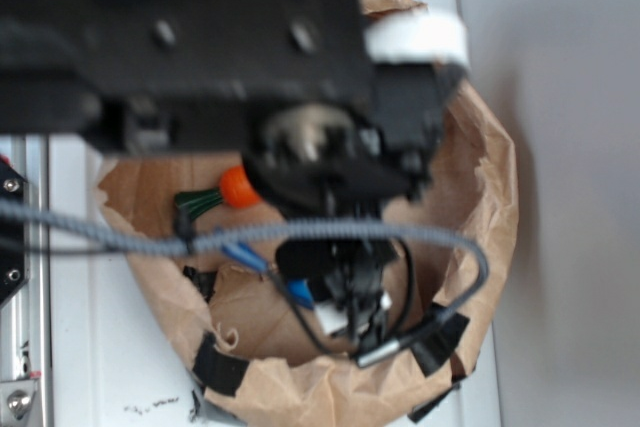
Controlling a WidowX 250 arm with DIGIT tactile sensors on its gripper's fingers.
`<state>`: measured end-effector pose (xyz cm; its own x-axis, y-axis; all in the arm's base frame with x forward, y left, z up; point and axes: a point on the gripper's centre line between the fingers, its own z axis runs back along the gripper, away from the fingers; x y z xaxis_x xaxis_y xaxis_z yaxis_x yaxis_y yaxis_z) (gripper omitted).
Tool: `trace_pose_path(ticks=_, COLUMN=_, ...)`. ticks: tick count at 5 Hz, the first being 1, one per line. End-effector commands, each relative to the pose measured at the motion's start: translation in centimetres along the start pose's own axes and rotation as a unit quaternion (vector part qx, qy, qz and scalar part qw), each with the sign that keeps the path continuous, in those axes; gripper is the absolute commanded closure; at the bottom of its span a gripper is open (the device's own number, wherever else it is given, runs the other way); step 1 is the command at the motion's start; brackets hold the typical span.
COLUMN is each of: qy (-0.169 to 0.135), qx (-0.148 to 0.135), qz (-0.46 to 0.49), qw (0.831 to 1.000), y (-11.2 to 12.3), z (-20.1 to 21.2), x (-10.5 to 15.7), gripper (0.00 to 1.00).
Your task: Grab the blue bottle.
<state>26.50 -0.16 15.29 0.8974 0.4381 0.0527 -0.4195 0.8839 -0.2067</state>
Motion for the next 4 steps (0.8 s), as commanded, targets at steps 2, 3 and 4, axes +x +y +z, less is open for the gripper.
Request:
trace_pose_path(ticks=2, qy=-0.039, qx=0.004, qz=0.161, qw=0.986, y=0.3, z=-3.4, x=1.2, gripper=0.00)
trace_pose_path(ticks=3, qy=-0.023, qx=0.037, qz=0.182, qw=0.982, y=-0.5, z=-6.2, x=2.4, gripper=0.00)
trace_pose_path(ticks=4, qy=-0.028, qx=0.067, qz=0.173, qw=0.982, y=-0.5, z=-9.0, x=1.2, gripper=0.00)
